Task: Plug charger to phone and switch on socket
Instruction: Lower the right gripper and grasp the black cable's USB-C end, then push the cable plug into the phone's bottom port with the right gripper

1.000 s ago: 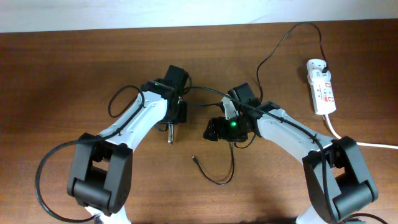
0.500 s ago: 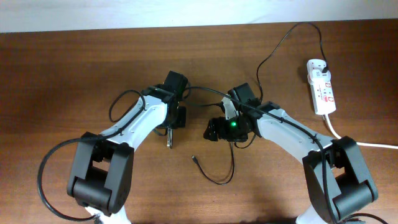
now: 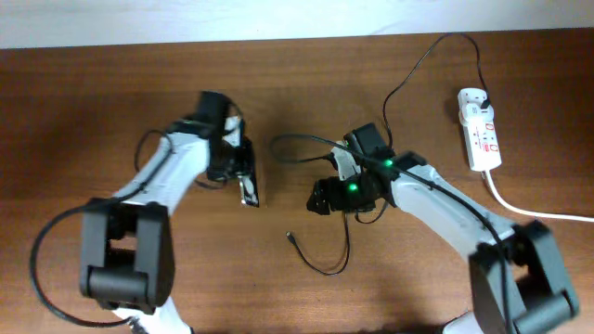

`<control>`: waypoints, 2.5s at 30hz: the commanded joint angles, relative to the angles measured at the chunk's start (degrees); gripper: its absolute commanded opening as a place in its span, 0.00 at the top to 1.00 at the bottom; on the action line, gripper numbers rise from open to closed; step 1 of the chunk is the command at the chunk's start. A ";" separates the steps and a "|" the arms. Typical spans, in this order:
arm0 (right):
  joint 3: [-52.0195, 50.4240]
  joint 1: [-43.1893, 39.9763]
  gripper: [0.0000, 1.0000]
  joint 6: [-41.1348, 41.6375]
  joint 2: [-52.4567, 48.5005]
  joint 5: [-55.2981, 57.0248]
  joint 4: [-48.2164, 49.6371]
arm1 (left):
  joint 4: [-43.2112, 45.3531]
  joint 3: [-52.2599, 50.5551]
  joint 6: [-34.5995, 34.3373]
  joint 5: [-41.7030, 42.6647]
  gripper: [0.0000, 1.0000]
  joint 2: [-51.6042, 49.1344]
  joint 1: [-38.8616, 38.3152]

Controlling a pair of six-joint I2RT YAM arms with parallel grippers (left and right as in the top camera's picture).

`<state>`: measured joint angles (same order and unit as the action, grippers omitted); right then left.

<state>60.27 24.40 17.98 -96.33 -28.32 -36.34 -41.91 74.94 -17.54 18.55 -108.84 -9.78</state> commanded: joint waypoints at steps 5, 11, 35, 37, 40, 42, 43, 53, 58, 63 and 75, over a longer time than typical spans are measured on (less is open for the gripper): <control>1.03 8.61 0.21 -2.56 1.86 10.78 -4.63 | 2.73 1.05 6.03 21.35 1.00 2.71 10.58; 1.03 9.40 0.04 -2.56 1.79 10.97 -5.18 | 6.62 -0.66 12.55 30.36 1.00 2.45 10.60; 1.05 25.99 0.59 2.25 -7.34 27.87 2.45 | 12.76 -1.77 11.15 45.33 1.00 -5.75 12.61; 1.05 25.99 0.63 2.86 -7.65 27.65 2.01 | 12.76 -1.77 11.15 45.33 1.00 -5.75 12.61; 1.05 25.99 0.70 3.56 -7.65 27.67 1.42 | 12.83 -1.77 11.15 45.35 1.00 -5.75 12.61; 1.05 25.99 0.78 3.82 -7.65 27.45 1.25 | 12.96 -1.77 10.80 45.33 1.00 -5.75 12.61; 1.05 25.99 0.78 3.80 -7.65 27.43 1.27 | 12.96 -1.77 10.75 45.35 1.00 -5.75 12.61; 1.20 25.66 0.71 5.51 -7.65 22.08 -0.70 | 13.00 -1.77 10.75 45.35 1.00 -5.75 12.61; 1.20 25.66 0.79 5.49 -9.25 21.55 0.61 | 13.00 -1.77 10.75 45.40 1.00 -5.75 12.63; 1.18 24.59 0.85 6.14 -9.27 21.29 0.33 | 13.00 -1.77 10.82 47.12 1.00 -5.75 12.74; 2.43 19.76 0.96 7.87 -6.45 3.72 9.20 | 14.25 -3.78 11.34 54.21 1.00 -5.75 17.59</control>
<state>61.47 46.41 24.69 -104.95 -16.56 -29.91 -28.29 72.29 -6.63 67.68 -114.56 6.02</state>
